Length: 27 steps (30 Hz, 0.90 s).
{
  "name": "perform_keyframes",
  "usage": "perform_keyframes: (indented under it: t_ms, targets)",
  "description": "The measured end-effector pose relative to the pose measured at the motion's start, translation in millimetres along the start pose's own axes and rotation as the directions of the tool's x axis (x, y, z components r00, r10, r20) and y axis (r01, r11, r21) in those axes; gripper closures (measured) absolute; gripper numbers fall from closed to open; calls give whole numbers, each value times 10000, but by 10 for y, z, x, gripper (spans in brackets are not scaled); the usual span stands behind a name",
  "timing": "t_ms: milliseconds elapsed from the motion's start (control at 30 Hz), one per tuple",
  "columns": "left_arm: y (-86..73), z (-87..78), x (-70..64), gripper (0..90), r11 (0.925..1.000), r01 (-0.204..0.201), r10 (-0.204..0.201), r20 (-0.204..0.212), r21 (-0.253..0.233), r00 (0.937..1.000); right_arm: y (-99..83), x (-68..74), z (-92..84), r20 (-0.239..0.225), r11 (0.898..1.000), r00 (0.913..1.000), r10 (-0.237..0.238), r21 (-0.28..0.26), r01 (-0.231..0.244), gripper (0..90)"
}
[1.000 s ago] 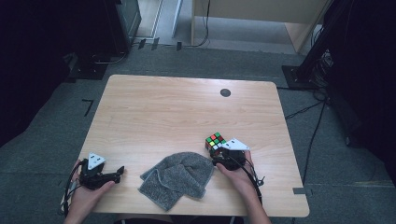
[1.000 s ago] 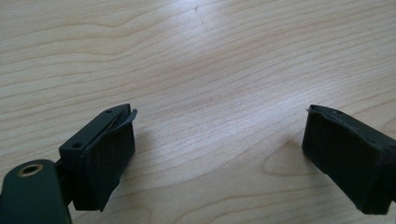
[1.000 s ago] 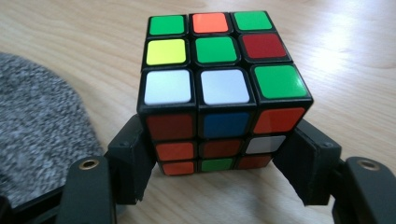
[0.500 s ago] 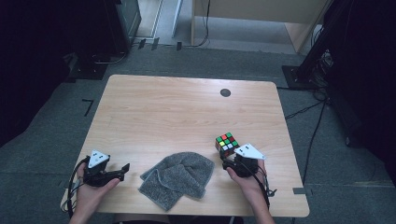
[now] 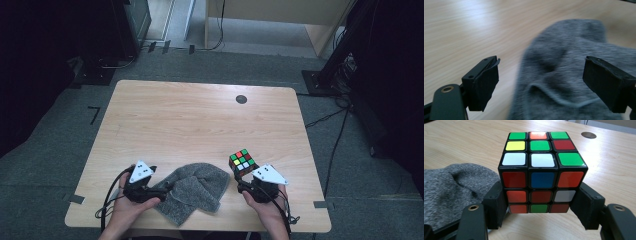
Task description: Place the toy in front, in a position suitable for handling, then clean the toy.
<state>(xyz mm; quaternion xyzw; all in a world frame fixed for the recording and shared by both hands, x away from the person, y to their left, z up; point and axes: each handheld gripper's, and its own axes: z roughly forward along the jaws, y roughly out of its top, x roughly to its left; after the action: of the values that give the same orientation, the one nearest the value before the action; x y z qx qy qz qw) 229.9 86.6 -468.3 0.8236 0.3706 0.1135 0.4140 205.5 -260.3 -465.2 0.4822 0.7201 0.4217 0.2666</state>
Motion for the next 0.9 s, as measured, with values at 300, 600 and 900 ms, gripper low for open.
perform_keyframes:
  t_ms: [300,600,900]
  targets:
    - [78,318,-273,141,9920,-1019,1017,68,748,9948,-109,-4,-38,-83,9995,9997,242,203,-240,349]
    - [11,608,-286,166,9802,-1217,1201,199,1562,9926,-161,49,-3,-268,9992,9996,-65,403,76,349]
    - [-28,620,-231,702,9855,-867,884,-51,1459,9961,-159,93,17,-516,9992,9987,-38,395,58,349]
